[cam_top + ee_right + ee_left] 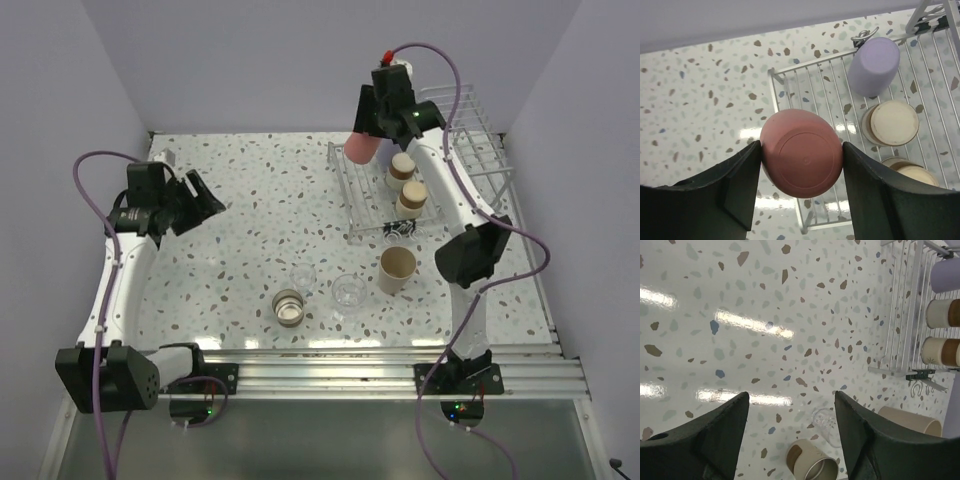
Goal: Load the cups into the dish rack
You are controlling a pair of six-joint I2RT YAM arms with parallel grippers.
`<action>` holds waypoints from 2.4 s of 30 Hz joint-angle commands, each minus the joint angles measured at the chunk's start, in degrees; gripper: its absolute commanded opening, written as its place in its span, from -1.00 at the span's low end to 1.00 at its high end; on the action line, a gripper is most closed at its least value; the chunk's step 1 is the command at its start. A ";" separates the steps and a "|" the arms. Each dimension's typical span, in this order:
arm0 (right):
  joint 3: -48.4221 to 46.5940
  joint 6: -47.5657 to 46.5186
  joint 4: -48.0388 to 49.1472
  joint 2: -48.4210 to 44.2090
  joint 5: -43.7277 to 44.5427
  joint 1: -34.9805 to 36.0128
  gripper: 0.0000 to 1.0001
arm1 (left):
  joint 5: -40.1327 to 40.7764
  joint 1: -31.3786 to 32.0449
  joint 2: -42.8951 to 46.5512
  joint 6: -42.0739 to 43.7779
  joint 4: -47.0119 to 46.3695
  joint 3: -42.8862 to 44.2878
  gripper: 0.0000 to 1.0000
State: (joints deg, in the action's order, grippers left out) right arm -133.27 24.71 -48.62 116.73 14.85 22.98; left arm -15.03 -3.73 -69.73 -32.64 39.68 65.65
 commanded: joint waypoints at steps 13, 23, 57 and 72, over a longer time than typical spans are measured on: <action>-14.39 -8.18 4.49 18.36 15.82 2.68 -1.00 | 3.51 0.12 13.31 2.59 7.96 -4.56 0.49; -14.38 -6.08 9.77 23.54 15.56 3.30 -1.00 | 4.75 0.04 13.66 4.25 8.14 -5.44 0.49; -10.79 -2.74 18.12 25.13 15.38 3.56 0.90 | 3.69 0.04 12.78 4.78 6.81 -5.53 0.49; -5.61 -3.79 23.66 6.25 15.03 3.82 0.96 | 0.62 1.53 10.85 6.01 8.05 -2.36 0.50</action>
State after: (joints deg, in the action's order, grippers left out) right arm -140.31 20.99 -29.78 133.97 28.97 26.37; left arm -11.81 -3.16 -58.50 -27.81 48.14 62.04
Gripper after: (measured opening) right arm 0.983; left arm 0.748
